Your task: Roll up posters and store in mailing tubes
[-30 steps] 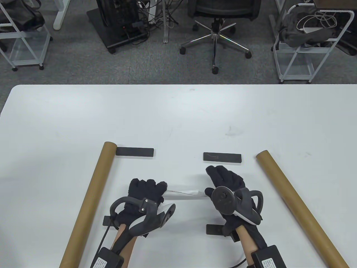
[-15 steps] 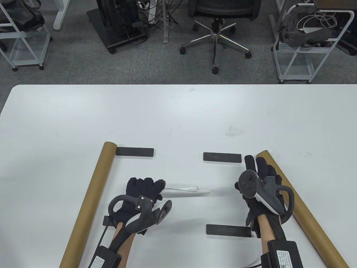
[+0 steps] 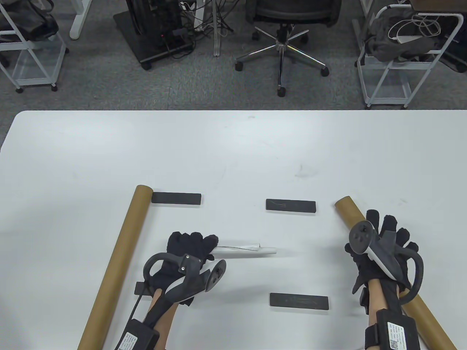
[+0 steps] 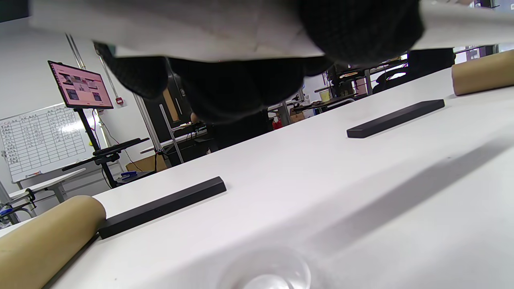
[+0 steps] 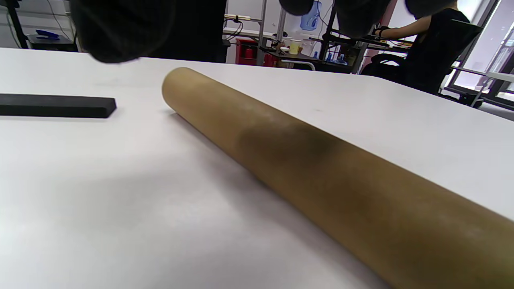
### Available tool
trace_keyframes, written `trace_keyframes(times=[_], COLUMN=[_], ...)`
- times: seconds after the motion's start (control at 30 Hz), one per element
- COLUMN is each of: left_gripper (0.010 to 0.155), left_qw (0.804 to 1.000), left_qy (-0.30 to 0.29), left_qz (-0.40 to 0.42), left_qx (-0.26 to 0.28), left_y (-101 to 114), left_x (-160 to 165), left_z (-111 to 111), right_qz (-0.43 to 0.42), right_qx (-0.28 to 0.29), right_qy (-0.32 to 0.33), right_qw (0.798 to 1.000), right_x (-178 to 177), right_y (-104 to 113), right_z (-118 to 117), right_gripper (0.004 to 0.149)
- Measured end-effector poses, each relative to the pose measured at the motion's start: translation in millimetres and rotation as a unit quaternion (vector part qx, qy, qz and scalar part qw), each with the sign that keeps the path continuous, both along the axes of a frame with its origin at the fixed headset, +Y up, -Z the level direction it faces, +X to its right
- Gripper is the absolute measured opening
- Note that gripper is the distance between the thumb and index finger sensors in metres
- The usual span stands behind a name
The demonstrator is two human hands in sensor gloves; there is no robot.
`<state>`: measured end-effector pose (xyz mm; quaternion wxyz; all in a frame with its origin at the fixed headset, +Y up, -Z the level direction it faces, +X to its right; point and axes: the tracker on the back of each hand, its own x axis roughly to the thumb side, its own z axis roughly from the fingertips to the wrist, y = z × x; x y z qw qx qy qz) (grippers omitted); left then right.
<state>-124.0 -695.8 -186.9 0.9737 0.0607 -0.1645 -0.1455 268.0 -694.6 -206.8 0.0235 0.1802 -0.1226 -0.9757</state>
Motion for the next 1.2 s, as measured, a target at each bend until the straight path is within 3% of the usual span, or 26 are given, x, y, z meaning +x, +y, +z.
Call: trace_keyframes(times=[0.77, 0.9, 1.2], left_gripper=[0.056, 0.056, 0.056], left_qw=[1.000, 1.000, 1.000], left_qy=[-0.003, -0.001, 0.001], left_qz=[-0.003, -0.002, -0.003], left_qx=[-0.011, -0.018, -0.020], left_y=[2.1, 2.0, 1.9], left_x=[1.7, 0.6, -0.1], left_z=[0.9, 0.5, 0.0], right_qz=[-0.040, -0.008, -0.004], right_qx=[-0.103, -0.073, -0.075], right_qy=[-0.069, -0.058, -0.053], right_qw=[0.992, 0.996, 0.996], right_x=[44.3, 44.8, 43.1], right_y=[-63.8, -66.9, -66.2], right_z=[6.9, 7.3, 6.3], right_gripper=[0.101, 0.092, 0.089])
